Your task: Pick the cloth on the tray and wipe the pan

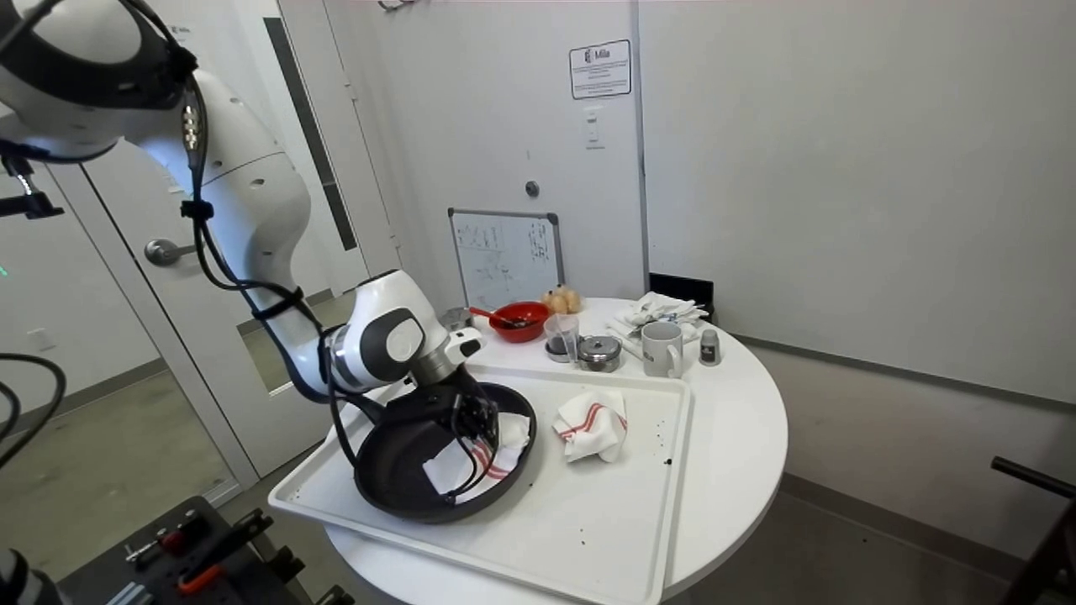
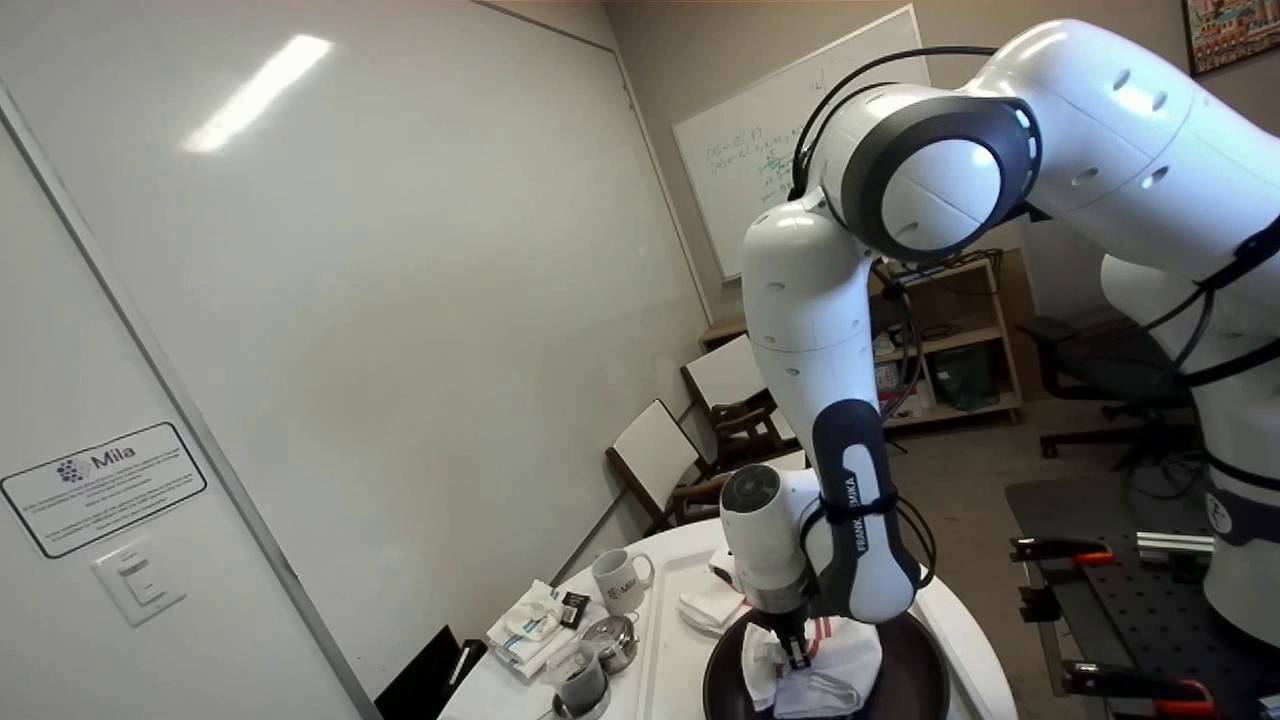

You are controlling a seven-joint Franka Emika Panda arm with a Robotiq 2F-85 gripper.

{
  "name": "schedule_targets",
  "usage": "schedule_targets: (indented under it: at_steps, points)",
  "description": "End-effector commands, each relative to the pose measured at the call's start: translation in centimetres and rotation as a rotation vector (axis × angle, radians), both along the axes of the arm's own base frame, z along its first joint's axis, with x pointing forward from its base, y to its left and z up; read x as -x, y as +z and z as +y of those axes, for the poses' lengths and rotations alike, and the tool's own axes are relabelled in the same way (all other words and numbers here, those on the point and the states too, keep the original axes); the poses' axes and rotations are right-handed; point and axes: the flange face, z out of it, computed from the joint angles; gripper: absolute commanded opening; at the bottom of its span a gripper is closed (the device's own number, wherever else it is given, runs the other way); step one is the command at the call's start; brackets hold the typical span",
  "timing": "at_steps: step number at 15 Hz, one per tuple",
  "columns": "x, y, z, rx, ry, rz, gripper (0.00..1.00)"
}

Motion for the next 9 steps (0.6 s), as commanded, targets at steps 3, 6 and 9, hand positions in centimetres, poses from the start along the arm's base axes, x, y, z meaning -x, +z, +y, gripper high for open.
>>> schedule_targets:
  at_steps: [3, 6, 9]
  points:
    - [0.2, -0.3, 2.3, -0.02, 0.028, -0.024, 0.1]
    - [-0.2, 0.4, 3.7, -0.041, 0.062, -0.051, 0.1]
    - [-0.2, 1.1, 5.3, -0.086, 0.109, -0.082, 0.1]
